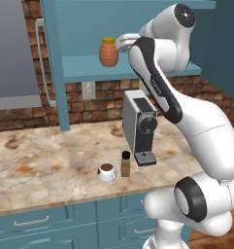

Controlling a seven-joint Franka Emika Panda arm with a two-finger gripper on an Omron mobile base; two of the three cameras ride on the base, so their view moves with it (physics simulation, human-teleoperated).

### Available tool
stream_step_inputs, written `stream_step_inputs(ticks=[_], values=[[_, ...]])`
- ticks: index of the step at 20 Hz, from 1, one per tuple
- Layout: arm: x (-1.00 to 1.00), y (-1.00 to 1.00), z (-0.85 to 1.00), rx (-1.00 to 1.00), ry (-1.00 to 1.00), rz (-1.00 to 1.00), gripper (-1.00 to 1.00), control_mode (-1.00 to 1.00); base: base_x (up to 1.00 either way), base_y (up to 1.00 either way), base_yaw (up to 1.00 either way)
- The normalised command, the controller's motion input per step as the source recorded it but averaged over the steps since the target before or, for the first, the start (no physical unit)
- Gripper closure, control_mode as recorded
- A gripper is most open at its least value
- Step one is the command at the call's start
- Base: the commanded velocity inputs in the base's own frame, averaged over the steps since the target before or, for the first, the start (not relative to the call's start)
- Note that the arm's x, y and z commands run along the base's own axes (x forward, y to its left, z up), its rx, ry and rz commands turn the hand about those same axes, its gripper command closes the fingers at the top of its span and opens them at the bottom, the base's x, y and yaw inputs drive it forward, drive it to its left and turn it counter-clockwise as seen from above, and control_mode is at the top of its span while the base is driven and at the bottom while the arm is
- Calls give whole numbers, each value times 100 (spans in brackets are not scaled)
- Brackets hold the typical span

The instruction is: Pick the cinnamon and honey bottle from the cabinet and place them next to the mug.

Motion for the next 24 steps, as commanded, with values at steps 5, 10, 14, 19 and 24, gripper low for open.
stream_step_inputs(ticks=[5,10,14,19,24], values=[[43,0,0,0,0,3,-100,-100,0,0,0],[45,10,0,0,1,0,-100,-100,0,0,0],[29,21,0,-1,3,0,-100,-100,0,0,0],[21,10,0,-1,7,-6,-100,-100,0,0,0],[29,1,0,0,5,-9,-100,-100,0,0,0]])
